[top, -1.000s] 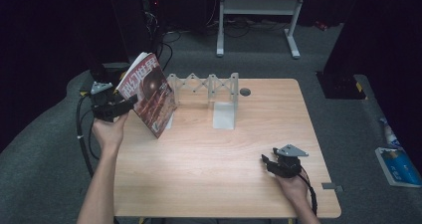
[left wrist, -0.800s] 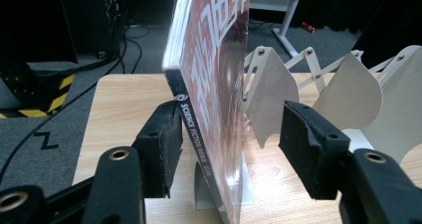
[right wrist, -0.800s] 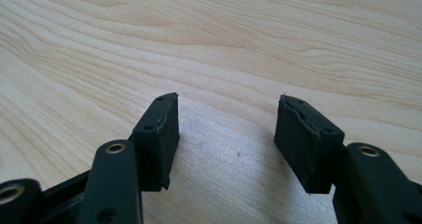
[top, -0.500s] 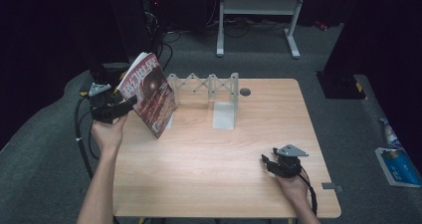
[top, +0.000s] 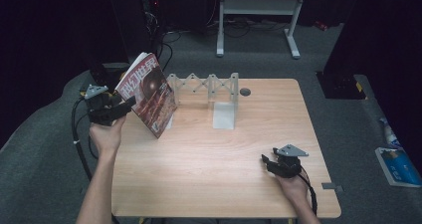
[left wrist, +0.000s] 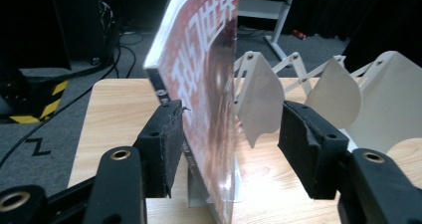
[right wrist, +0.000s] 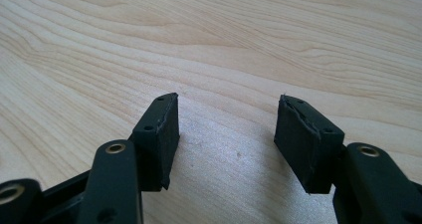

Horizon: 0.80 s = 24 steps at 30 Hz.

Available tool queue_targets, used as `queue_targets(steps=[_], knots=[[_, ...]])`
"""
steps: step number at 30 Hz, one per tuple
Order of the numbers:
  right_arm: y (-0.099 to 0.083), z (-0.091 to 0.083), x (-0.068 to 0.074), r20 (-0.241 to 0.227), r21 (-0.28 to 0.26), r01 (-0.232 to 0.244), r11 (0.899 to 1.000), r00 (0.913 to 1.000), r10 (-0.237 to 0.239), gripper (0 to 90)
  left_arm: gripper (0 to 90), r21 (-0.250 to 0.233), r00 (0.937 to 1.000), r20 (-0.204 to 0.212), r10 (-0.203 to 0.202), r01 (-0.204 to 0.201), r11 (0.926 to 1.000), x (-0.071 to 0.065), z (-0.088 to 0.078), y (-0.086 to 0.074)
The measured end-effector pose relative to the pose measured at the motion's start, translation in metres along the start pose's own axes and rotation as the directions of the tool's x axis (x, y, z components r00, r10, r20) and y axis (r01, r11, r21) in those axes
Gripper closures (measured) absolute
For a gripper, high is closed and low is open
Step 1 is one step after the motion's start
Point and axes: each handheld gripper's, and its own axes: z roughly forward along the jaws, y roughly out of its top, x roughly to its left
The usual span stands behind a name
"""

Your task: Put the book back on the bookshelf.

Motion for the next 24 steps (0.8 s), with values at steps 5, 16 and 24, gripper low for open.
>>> queue_targets(steps=[5, 16, 24], knots=[[0.000, 0.000, 0.000, 0.000, 0.000, -0.001, 1.000, 1.0000, 0.001, 42.7, 41.8, -0.009, 0.9999, 0.012, 0.010, -0.010, 0.9999, -0.004, -0.003, 0.001], [0.000, 0.000, 0.000, 0.000, 0.000, 0.000, 1.000, 1.0000, 0.000, 42.7, 38.5, -0.028, 0.9997, 0.024, 0.006, -0.005, 0.9996, -0.008, -0.007, -0.003], [0.000, 0.000, 0.000, 0.001, -0.001, 0.003, 1.000, 1.0000, -0.003, 42.7, 38.2, -0.037, 0.9992, 0.041, 0.002, 0.000, 0.9993, -0.012, -0.010, -0.007]])
